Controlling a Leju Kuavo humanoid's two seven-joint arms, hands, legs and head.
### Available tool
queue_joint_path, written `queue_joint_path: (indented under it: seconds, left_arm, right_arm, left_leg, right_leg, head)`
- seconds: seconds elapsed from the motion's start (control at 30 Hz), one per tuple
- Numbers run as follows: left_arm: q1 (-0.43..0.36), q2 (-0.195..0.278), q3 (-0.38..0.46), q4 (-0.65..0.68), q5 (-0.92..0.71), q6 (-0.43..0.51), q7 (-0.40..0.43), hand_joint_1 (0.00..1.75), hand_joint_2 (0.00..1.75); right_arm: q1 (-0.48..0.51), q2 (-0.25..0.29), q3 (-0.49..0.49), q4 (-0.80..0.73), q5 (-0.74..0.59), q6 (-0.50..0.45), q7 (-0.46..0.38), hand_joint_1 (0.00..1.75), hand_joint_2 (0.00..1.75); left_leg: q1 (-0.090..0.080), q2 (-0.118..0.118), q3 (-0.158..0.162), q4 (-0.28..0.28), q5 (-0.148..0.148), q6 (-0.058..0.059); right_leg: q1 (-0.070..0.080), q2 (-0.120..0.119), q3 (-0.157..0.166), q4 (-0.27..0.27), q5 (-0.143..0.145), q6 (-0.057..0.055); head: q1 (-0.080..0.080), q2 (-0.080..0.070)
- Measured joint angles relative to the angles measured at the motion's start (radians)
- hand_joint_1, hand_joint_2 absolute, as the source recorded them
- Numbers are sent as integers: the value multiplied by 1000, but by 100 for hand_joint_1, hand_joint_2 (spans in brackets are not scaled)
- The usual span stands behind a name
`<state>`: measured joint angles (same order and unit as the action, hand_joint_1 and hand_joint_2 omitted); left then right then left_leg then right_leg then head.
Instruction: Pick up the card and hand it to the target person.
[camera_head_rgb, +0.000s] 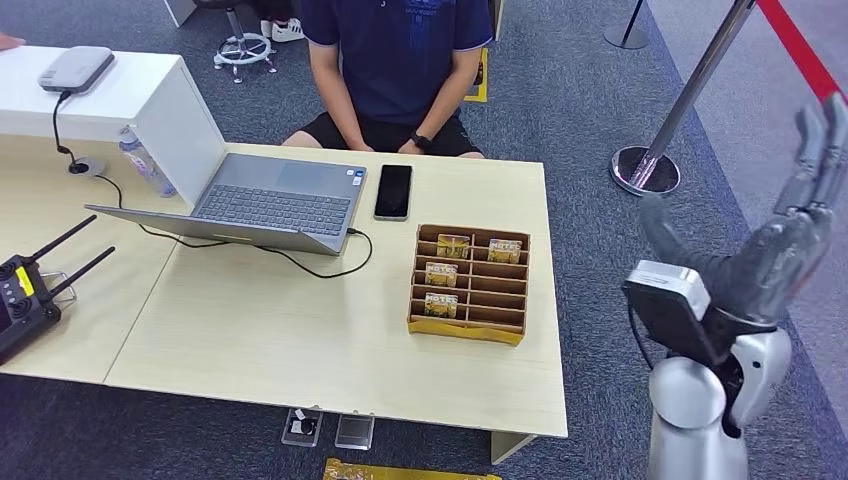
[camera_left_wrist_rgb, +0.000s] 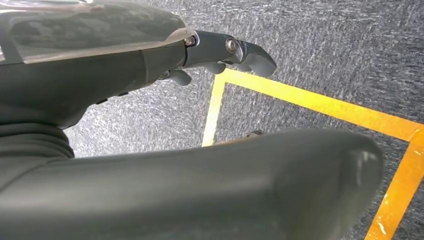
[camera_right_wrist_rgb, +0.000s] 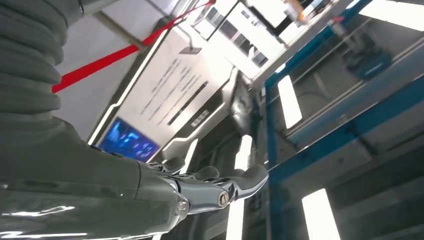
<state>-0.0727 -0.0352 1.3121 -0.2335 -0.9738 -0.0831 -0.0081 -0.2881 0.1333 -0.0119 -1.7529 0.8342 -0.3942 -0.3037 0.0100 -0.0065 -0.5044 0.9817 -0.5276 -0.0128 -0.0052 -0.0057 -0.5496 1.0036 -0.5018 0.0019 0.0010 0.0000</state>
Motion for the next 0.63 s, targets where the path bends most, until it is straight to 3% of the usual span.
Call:
queue_joint_path:
  seconds: [0.2, 0.33, 0.63]
  left_arm:
    - [0, -11, 8, 0, -1, 8, 12, 0, 0]
    - [-1, -15, 8, 0, -5, 9, 14, 0, 175]
    - [-3, -21, 8, 0, -8, 10, 20, 0, 175]
  right_arm:
    - [101, -20, -284, 38, -179, 81, -61, 0, 175]
    - [143, -31, -472, 171, -176, 113, -100, 0, 175]
    - [154, -122, -770, 741, -145, 97, -124, 0, 175]
  left_leg:
    - [0, 0, 0, 0, 0, 0]
    - [0, 0, 0, 0, 0, 0]
    - [0, 0, 0, 0, 0, 0]
  right_leg:
    - [0, 0, 0, 0, 0, 0]
    - [0, 0, 0, 0, 0, 0]
    - [0, 0, 0, 0, 0, 0]
  head:
    - [0, 0]
    - [0, 0]
    - [1, 0]
